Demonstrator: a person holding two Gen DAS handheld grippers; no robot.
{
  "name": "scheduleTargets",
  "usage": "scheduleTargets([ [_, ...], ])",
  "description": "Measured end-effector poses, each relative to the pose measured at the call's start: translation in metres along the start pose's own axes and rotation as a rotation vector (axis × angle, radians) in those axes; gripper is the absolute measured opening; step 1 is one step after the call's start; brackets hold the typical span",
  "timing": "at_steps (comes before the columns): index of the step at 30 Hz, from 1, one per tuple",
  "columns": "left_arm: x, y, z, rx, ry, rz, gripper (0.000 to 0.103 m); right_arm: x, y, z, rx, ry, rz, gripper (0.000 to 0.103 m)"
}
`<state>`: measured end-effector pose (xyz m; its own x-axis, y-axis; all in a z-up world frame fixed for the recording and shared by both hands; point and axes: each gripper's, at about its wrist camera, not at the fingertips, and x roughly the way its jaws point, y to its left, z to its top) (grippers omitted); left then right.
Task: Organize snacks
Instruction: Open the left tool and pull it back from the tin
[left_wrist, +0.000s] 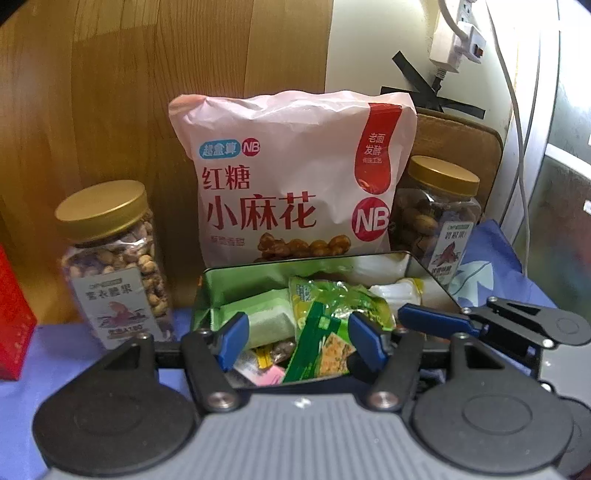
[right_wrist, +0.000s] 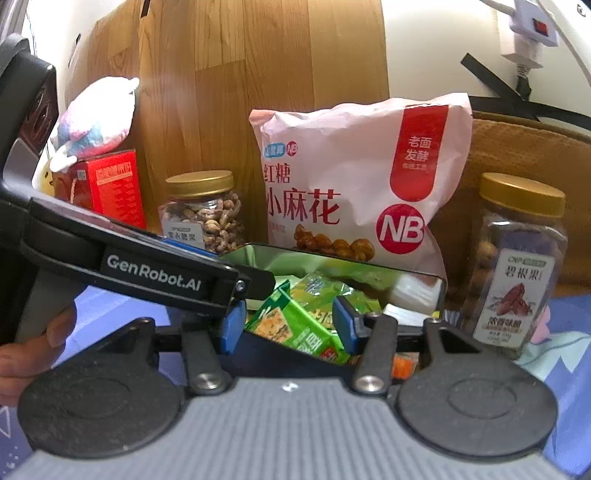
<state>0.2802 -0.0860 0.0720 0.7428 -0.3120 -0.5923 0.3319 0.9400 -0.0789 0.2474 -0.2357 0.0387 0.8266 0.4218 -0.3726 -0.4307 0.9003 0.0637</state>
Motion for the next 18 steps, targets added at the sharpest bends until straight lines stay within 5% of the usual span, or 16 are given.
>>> scheduleTargets([
  [18,-0.048,-0.01,-0.033,-0.007,0.019,0.042,0.061,-0.053,0.031,-0.017,0.033,-0.017,0.003,0.054],
])
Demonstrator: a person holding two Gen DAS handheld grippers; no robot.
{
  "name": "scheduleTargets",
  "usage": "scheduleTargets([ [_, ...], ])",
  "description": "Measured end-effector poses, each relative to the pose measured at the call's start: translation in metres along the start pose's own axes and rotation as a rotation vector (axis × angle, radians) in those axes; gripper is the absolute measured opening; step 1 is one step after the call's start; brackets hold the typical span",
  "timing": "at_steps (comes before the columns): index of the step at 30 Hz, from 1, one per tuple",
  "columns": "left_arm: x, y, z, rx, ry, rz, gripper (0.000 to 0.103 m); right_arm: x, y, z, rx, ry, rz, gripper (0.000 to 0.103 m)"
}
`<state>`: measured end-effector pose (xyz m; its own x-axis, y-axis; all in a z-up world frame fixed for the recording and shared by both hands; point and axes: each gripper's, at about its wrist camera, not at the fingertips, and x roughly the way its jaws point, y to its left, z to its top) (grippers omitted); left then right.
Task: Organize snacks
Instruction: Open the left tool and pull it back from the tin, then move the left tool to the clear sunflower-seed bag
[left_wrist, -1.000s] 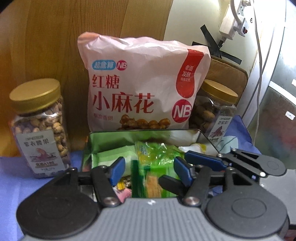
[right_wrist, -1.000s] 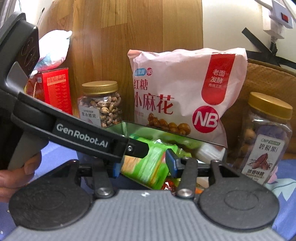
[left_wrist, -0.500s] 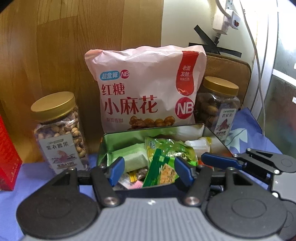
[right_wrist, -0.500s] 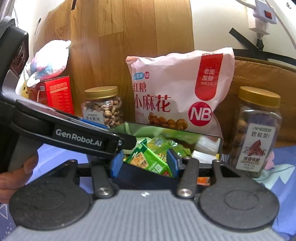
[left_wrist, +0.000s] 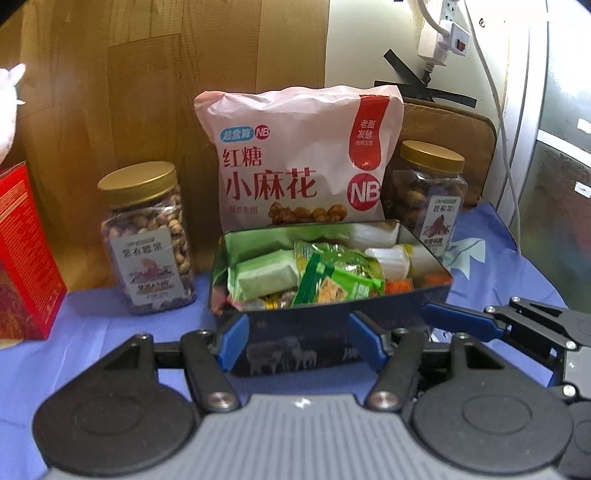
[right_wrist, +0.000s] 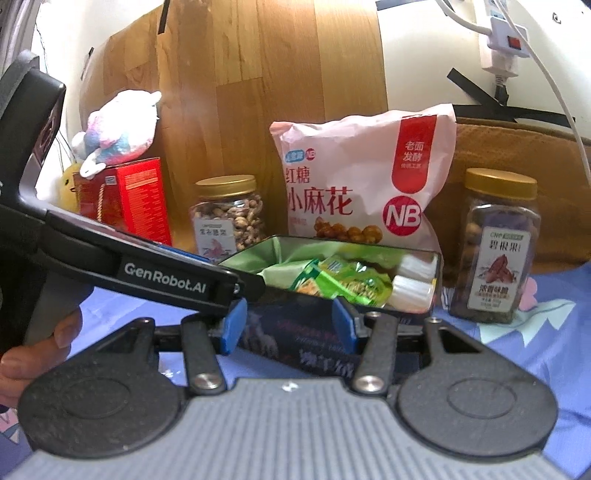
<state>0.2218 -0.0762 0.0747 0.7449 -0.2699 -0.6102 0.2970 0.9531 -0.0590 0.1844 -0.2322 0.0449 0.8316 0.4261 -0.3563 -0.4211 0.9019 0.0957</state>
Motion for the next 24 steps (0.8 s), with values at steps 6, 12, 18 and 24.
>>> scheduleTargets([
  [6,-0.018,0.004,-0.014,0.002,0.003,0.012,0.062,-0.013,0.015,-0.008,0.007,0.013,0.012,0.054],
  [12,-0.034,0.017,-0.032,-0.007,0.008,0.02,0.063,-0.022,0.028,-0.02,0.05,0.044,0.031,0.054],
  [18,-0.046,0.064,-0.058,-0.074,0.038,0.027,0.07,-0.028,0.047,-0.044,0.112,0.108,0.073,0.054],
  [24,-0.04,0.123,-0.075,-0.193,0.089,0.021,0.076,-0.015,0.076,-0.06,0.086,0.186,0.12,0.054],
])
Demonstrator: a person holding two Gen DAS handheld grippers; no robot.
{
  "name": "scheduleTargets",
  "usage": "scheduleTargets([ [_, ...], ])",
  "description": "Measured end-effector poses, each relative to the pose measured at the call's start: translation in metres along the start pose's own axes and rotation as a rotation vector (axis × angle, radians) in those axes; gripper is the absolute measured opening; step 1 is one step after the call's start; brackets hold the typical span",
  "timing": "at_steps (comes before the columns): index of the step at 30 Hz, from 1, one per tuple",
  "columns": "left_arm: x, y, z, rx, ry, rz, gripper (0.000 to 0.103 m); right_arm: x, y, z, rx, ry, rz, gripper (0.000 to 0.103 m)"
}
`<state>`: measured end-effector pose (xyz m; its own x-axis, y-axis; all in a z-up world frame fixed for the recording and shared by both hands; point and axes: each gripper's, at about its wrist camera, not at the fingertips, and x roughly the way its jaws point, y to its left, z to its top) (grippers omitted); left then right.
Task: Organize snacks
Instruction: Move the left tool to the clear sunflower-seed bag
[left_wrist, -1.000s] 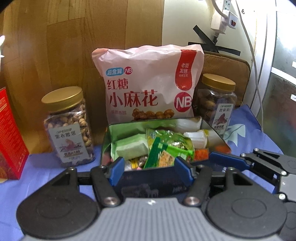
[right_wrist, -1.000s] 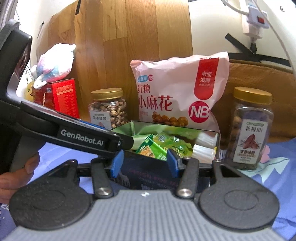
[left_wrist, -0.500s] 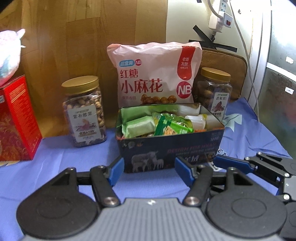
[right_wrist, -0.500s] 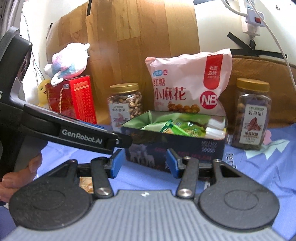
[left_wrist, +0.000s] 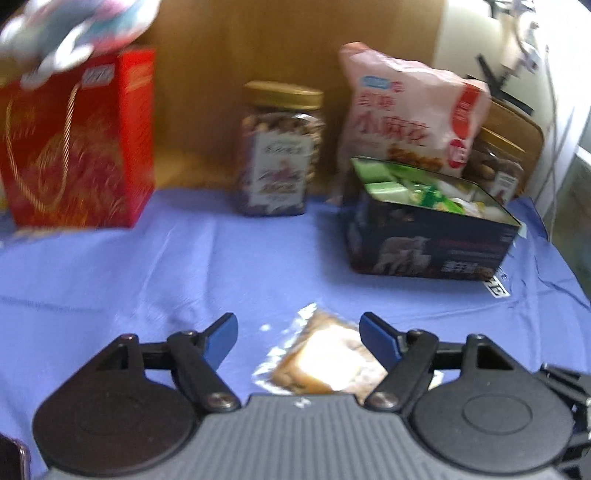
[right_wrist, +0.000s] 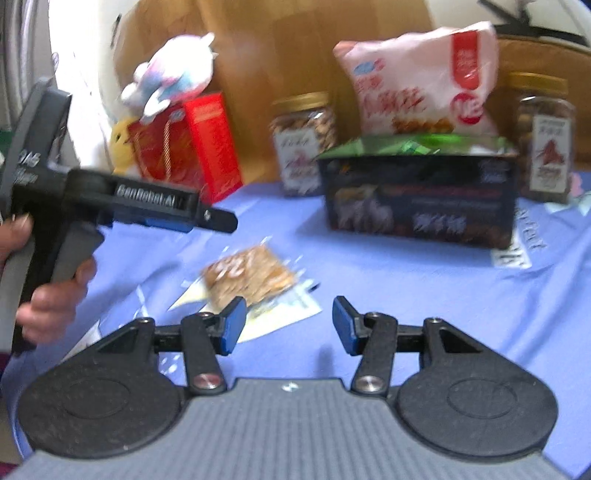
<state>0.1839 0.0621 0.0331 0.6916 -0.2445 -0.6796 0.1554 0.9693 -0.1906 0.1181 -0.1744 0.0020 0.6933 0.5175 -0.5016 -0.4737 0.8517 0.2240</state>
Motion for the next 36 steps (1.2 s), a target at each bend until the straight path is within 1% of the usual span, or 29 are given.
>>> scheduleTargets([
  [3,0.009,0.009,0.003,-0.011,-0.005,-0.021,0.083,0.011,0.005,0.003,-0.008,0.028,0.008,0.056],
  [5,0.017,0.008,0.004,0.012,0.0,-0.025,0.084,0.017,0.006,0.005,-0.006,0.036,0.005,0.056],
  [6,0.024,0.006,0.004,0.02,0.017,-0.03,0.083,0.02,0.006,0.007,0.002,0.042,0.003,0.056],
  [7,0.03,0.006,0.003,0.019,0.037,-0.04,0.08,0.023,0.004,0.008,0.017,0.048,0.005,0.056],
  [9,0.04,0.006,-0.004,0.016,0.075,-0.064,0.078,0.029,-0.002,0.009,0.059,0.061,0.011,0.056],
  [10,0.039,0.001,-0.008,0.046,0.055,-0.051,0.077,0.031,-0.007,0.01,0.082,0.063,0.017,0.056],
  [12,0.037,-0.005,-0.014,0.087,0.043,-0.037,0.076,0.032,-0.013,0.011,0.129,0.054,0.035,0.056],
  [14,0.034,-0.008,-0.019,0.09,0.047,-0.062,0.074,0.034,-0.016,0.012,0.165,0.051,0.049,0.056],
  [16,0.029,-0.013,-0.025,0.089,0.054,-0.092,0.07,0.035,-0.015,0.012,0.17,0.049,0.055,0.056],
  [17,0.025,-0.016,-0.028,0.086,0.053,-0.106,0.067,0.034,-0.014,0.012,0.164,0.05,0.057,0.053],
  [18,0.022,-0.019,-0.031,0.075,0.053,-0.11,0.063,0.033,-0.014,0.011,0.157,0.056,0.066,0.047],
  [19,0.019,-0.021,-0.034,0.071,0.052,-0.107,0.063,0.032,-0.014,0.011,0.159,0.061,0.083,0.044],
  [21,0.014,-0.025,-0.039,0.067,0.054,-0.121,0.063,0.026,-0.016,0.008,0.159,0.068,0.091,0.037],
  [23,0.008,-0.03,-0.045,0.063,0.063,-0.15,0.063,0.016,-0.017,0.002,0.154,0.072,0.095,0.033],
  [28,-0.006,-0.052,-0.064,0.09,0.075,-0.208,0.063,-0.014,-0.024,-0.015,0.17,0.069,0.094,0.033],
  [32,-0.018,-0.063,-0.075,0.107,0.102,-0.273,0.065,-0.041,-0.027,-0.029,0.184,0.058,0.072,0.036],
  [34,-0.021,-0.056,-0.073,0.07,0.119,-0.308,0.065,-0.053,-0.033,-0.035,0.201,0.047,0.06,0.036],
  [36,-0.021,-0.045,-0.067,0.003,0.132,-0.332,0.065,-0.062,-0.042,-0.038,0.236,0.03,0.039,0.036],
])
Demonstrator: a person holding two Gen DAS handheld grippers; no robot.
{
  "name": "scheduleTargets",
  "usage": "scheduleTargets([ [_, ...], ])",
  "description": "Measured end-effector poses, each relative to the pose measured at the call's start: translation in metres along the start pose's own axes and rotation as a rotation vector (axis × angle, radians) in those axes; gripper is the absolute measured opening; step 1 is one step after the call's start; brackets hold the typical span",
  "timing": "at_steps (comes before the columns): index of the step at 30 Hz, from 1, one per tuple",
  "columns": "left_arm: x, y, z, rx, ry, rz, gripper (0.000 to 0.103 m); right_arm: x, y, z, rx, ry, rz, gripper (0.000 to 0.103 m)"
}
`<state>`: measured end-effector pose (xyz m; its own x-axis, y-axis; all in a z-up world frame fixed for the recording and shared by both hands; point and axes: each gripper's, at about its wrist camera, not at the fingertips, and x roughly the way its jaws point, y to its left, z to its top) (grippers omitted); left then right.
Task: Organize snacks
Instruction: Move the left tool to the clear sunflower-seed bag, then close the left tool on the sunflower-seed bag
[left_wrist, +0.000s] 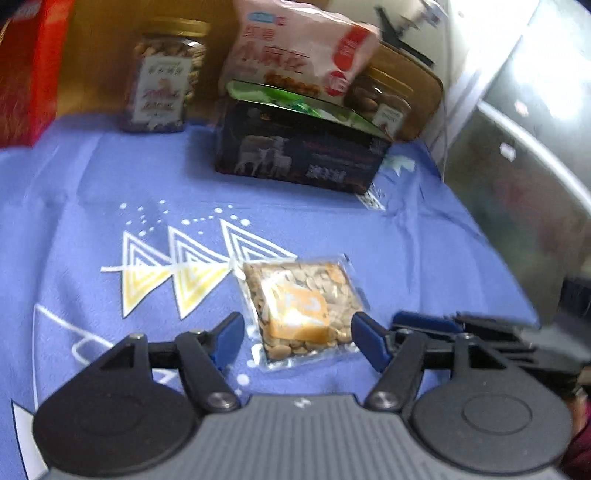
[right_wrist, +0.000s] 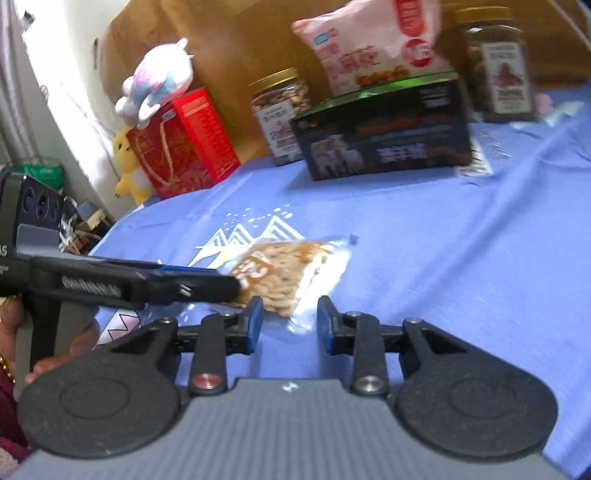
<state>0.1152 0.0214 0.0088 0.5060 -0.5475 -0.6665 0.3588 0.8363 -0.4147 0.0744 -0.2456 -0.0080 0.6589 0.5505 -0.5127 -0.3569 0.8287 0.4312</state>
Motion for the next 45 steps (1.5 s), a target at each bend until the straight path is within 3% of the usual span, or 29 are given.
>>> scheduleTargets([
  [4,0.003,0.015,0.012,-0.077,0.013,-0.031,0.068,-0.003,-0.018,0.006,0.08,-0.034,-0.032,0.04],
  [9,0.02,0.016,0.021,-0.104,0.035,-0.076,0.069,0.015,-0.022,0.018,0.137,-0.016,-0.002,0.041],
  [13,0.022,0.012,0.018,-0.106,0.031,-0.093,0.062,0.03,-0.021,0.024,0.178,0.006,0.052,0.041],
  [16,0.02,0.011,0.01,-0.125,0.028,-0.121,0.06,0.028,-0.019,0.022,0.176,0.006,0.062,0.039],
  [21,0.015,-0.001,-0.004,-0.12,0.016,-0.138,0.059,0.01,-0.021,0.008,0.174,-0.009,0.051,0.024],
  [31,-0.006,-0.034,-0.049,-0.039,0.004,-0.159,0.059,-0.036,-0.009,-0.038,0.223,-0.043,0.031,0.023],
  [45,-0.028,-0.055,-0.086,-0.016,0.001,-0.144,0.059,-0.057,0.01,-0.06,0.157,-0.047,0.009,0.023],
])
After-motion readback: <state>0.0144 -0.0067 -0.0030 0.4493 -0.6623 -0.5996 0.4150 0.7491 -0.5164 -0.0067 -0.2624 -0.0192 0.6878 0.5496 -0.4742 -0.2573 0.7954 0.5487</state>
